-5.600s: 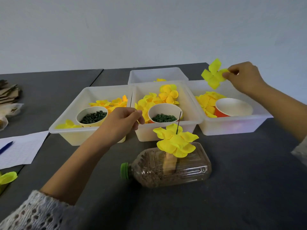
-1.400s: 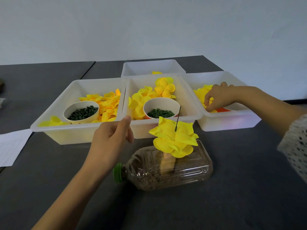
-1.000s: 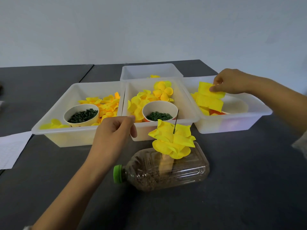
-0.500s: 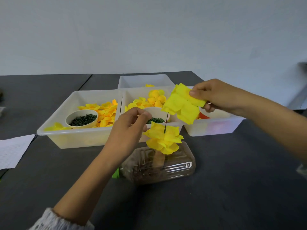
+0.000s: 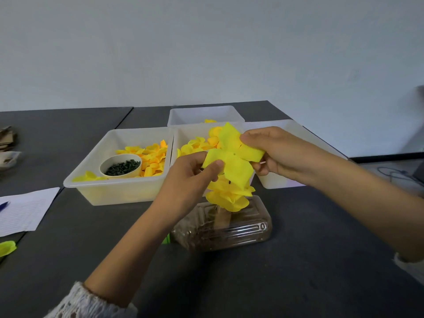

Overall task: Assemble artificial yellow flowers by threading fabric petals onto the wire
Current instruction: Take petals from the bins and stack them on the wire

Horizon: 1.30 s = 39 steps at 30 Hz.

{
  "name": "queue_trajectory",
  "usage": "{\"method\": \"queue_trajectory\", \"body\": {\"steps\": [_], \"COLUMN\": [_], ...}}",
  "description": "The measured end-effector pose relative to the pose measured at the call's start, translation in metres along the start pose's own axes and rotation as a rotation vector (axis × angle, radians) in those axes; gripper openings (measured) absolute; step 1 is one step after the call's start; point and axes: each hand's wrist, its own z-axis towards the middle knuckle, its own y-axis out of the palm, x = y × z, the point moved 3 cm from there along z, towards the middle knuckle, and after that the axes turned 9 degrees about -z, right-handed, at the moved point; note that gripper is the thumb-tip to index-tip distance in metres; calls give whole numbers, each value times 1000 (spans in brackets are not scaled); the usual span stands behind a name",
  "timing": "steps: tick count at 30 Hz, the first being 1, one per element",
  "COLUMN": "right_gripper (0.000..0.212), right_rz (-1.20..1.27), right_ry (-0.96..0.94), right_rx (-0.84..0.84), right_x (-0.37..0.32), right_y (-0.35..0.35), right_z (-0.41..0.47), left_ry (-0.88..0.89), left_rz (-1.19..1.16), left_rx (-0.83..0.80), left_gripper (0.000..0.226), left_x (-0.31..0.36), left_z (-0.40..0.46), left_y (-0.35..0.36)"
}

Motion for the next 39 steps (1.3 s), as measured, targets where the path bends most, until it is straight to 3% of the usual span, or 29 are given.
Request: {"method": "queue_trajectory", "body": {"steps": [3, 6, 9, 11, 14, 16, 18, 19, 21, 23, 24, 26, 28, 31, 33, 39], "right_gripper": [13, 15, 21, 14, 24, 24, 10, 13, 56, 73, 73, 54, 36, 60, 68, 34], "right_rz": [134, 369, 514, 418, 252, 297, 272, 242, 99, -42, -142, -316, -311, -95, 9, -14], "right_ry": [86, 138, 133, 135, 196, 292, 355, 397, 424, 450, 450, 291, 216, 332, 348, 246], "right_rx": [23, 12, 124, 256, 460, 549, 575, 571, 522, 493, 551, 614, 449, -59, -245, -212], "right_x": [2, 0, -2, 6, 38, 66, 83, 90, 97, 96, 91, 73, 54, 36, 29, 16], "right_y": [-1, -3, -21, -42, -78, -96, -107, -111, -115, -116, -117, -112, -91, -45, -24, -6], "right_z": [5, 17, 41, 61, 86, 97, 101, 103, 106, 104, 102, 98, 87, 53, 36, 15], "left_ry": [22, 82, 129, 150, 151, 143, 150, 152, 151, 144, 136, 105, 82, 102, 118, 124], "left_rz": [-19, -29, -78, -86, -70, -61, -61, -55, -28, -6, -8, -31, -50, -41, -9, 64], "left_rx": [2, 37, 70, 110, 182, 214, 226, 233, 241, 240, 244, 262, 265, 248, 251, 272], "left_gripper": [24, 22, 28, 26, 19, 20, 22, 25, 31, 27, 22, 15, 15, 33, 41, 41], "left_x": [4, 8, 10, 8, 2, -1, -2, -2, -2, -5, -7, -12, -14, -11, -9, -1], "left_z": [2, 6, 11, 14, 18, 19, 20, 20, 22, 23, 23, 22, 19, 15, 14, 12], "left_y": [6, 12, 16, 14, 4, -3, -9, -11, -16, -19, -20, -20, -16, -7, -3, -2]}}
